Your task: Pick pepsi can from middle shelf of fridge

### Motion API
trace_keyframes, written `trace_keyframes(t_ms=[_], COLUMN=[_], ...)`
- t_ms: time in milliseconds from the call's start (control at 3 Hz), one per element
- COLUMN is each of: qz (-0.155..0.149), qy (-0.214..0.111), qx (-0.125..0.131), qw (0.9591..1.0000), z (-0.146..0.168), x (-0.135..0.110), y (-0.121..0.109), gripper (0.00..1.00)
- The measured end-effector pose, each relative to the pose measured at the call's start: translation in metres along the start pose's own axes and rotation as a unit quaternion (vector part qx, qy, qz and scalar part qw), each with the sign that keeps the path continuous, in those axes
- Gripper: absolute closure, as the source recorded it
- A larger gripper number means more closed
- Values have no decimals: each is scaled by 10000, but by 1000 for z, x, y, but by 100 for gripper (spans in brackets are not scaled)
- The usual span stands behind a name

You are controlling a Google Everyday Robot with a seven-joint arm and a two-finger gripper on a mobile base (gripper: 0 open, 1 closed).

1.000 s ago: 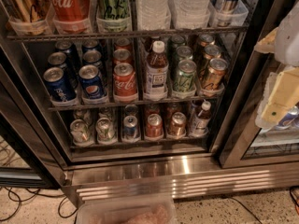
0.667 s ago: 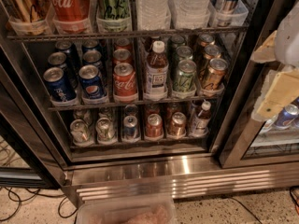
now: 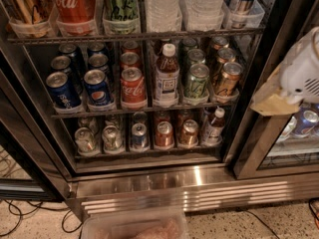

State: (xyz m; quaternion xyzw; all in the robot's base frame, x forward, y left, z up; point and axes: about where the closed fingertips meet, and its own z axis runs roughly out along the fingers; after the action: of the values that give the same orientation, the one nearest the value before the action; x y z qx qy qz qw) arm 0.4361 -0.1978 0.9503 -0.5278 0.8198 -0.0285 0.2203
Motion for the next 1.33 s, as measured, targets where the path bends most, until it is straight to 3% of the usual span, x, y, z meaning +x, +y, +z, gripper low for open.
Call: trace_keyframes(t_ms=[333,667,1000,1333], qz=[633,1512,1591,1810], qy=[-472,-1127,-1429,-1648], qx=[143,122,410,475], qw=[9968,9820,9760,9684], z=[27,57,51,59], x=[-8,-22,-36,-44], y=[10,10,-6,9], gripper=[88,100,100,100])
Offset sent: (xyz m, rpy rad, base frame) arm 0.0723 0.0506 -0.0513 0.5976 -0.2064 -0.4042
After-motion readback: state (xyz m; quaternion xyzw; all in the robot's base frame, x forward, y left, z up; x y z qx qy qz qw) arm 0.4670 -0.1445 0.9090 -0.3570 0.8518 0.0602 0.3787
